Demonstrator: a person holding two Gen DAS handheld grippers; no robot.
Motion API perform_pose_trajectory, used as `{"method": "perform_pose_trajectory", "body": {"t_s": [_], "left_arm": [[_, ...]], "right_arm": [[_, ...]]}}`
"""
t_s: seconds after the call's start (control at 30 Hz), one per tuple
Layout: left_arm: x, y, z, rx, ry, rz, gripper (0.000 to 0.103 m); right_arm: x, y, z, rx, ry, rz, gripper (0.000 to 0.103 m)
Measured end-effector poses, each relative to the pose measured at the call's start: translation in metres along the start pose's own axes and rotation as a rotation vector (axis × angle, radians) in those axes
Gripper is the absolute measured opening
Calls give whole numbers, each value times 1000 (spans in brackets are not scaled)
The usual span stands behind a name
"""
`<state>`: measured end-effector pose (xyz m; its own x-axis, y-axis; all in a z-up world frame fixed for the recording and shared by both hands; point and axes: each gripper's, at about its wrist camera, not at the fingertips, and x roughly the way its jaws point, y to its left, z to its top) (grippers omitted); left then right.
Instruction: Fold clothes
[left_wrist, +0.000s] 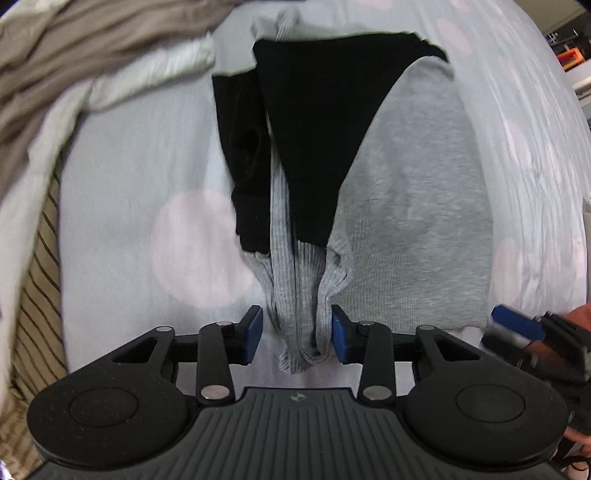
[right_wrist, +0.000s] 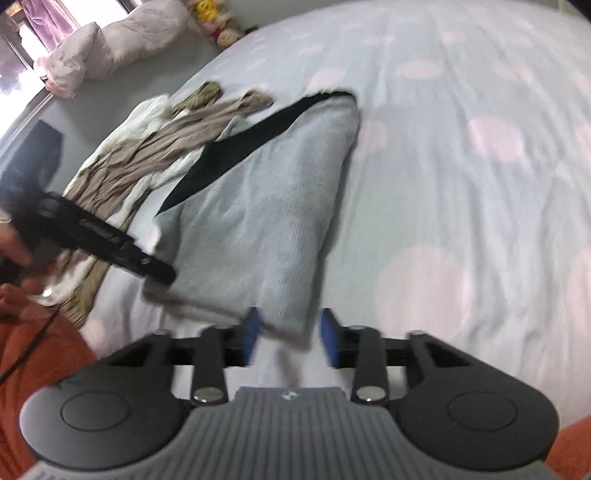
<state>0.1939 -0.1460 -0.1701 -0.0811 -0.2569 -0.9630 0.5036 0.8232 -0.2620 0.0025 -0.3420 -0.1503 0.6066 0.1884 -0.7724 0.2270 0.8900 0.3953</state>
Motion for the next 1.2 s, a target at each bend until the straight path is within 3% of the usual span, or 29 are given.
{"method": "perform_pose_trajectory", "body": {"t_s": [0.1, 0.13, 0.23, 0.37, 0.47, 0.7, 0.87, 0.9, 0.93, 1.0, 1.1, 1.2], "left_arm": [[0, 4, -2, -16, -7, -31, 17], [-1, 4, -3, -18, -13, -44, 12], [-8, 4, -7, -10, -24, -57, 9], [-22, -1, -13, 44, -30, -57, 8], [-14, -4, -7, 72, 5, -10, 8], [3, 4, -1, 18, 41, -10, 10], [-13, 11, -6, -4, 16, -55, 25], [-18, 13, -7, -11, 3, -70, 32], [-24, 15, -8, -16, -18, -87, 42], [-38, 18, -9, -27, -70, -116, 47], [-61, 24, -8, -37, -162, -143, 49], [-75, 26, -2, -63, -294, -114, 56]], "right_arm": [[11, 8, -4, -58, 9, -44, 46], [15, 9, -4, -61, 6, -53, 41], [12, 9, -4, -66, -16, -46, 12], [4, 8, -6, -81, -36, -39, 9], [5, 6, -8, -74, -13, -51, 8], [20, 4, -6, -80, 57, -78, 8], [9, -4, -9, -35, 49, -32, 14], [5, -4, -10, -30, 31, -20, 16], [1, -5, -11, -25, 14, -9, 21], [-7, -6, -12, -13, -29, 15, 34], [-16, -11, -10, 28, -63, 29, 36], [-21, -16, -5, 75, -88, 41, 45]]}}
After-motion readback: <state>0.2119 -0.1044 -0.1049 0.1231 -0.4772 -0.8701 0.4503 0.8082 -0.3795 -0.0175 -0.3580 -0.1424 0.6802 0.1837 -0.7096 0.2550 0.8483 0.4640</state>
